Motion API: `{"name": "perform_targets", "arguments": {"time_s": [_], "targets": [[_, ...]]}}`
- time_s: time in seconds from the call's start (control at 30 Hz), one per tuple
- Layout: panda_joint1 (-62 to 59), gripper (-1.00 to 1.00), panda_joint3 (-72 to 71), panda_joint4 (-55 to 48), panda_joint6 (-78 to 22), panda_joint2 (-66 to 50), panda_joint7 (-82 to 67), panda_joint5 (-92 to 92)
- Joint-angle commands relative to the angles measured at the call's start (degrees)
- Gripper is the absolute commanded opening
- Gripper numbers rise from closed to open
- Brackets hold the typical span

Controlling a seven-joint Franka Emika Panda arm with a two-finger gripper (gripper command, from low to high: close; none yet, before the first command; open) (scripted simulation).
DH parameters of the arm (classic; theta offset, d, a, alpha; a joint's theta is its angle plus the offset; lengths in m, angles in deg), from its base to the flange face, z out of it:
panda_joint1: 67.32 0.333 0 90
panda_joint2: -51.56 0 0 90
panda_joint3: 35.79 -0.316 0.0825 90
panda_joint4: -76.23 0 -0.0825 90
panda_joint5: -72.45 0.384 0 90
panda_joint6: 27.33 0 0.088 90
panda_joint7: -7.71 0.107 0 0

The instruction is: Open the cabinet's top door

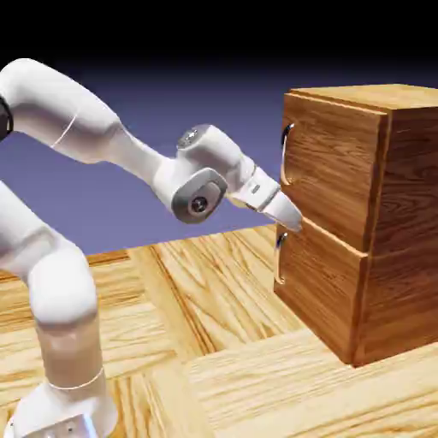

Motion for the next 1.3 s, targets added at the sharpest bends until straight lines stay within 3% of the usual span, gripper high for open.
{"name": "perform_targets", "arguments": {"time_s": [0.0, 1.27], "targets": [[-1.1, 1.00, -1.3, -0.6, 0.0, 0.8, -1.2, 2.5], [-42.6, 1.00, -52.1, -23.1, -1.6, 31.1, -45.7, 97.2]]}}
